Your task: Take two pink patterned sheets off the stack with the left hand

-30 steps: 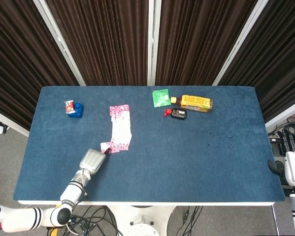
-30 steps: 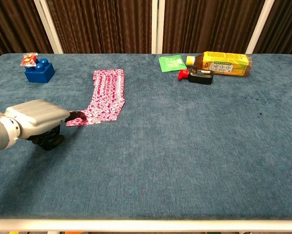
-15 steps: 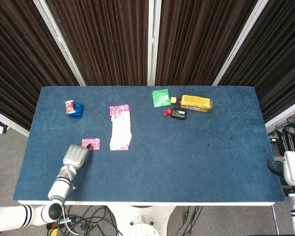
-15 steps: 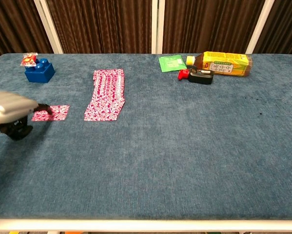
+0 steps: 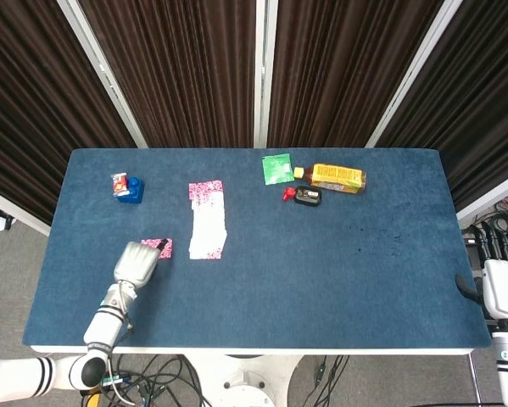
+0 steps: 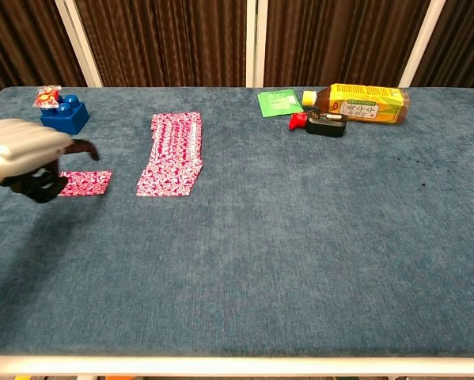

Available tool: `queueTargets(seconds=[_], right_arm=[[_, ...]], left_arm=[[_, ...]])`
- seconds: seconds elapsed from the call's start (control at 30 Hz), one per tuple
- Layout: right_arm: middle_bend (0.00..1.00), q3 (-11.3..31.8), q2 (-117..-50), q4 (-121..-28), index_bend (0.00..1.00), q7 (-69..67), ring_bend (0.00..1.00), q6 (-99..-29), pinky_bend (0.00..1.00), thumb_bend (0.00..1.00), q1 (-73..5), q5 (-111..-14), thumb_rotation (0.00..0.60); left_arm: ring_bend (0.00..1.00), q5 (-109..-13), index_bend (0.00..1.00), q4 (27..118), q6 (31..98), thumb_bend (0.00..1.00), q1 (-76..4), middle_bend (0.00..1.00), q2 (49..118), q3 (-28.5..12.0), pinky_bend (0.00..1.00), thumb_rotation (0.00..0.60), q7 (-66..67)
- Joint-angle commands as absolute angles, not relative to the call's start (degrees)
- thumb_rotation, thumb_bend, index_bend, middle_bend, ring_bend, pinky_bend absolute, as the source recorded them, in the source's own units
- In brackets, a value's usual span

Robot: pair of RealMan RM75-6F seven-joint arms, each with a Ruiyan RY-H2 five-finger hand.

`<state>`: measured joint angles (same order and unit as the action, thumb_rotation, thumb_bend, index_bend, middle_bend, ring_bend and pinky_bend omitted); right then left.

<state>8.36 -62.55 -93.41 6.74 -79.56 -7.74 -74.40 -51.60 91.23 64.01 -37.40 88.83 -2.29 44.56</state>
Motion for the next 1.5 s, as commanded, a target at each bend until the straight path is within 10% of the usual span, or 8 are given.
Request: queueTargets(seconds=[0.03,0.53,1.5], right_arm=[[0.0,8.4,-62.6,-93.4,0.0,6.6,0.0,-79.5,0.0,0.21,-7.8,-74.3,0.6],[0.0,8.5,-61.8,-92.2,0.0,4.0,0.0,-80.1,0.0,0.21,-6.9,-74.1,0.6],[0.0,8.4,-61.8,-91.5,0.0,3.3,0.0,-79.9,0.0,0.21,-6.8,-74.3,0.6]], left_arm=[[0.89,-54.2,0.16,91.3,64.1,0.59,-38.3,0.89,91.7,-2.4,0.89,0.6,43.9],[0.89,-47.4,0.12,81.6,58.8,0.59,-44.0,0.9,102.1,-5.2,0.89,0.6,50.2],[0.89,-41.6,0.11,88.1,59.3,0.6,-45.0,0.9,99.0,-1.8,0.88,0.6,54.5]])
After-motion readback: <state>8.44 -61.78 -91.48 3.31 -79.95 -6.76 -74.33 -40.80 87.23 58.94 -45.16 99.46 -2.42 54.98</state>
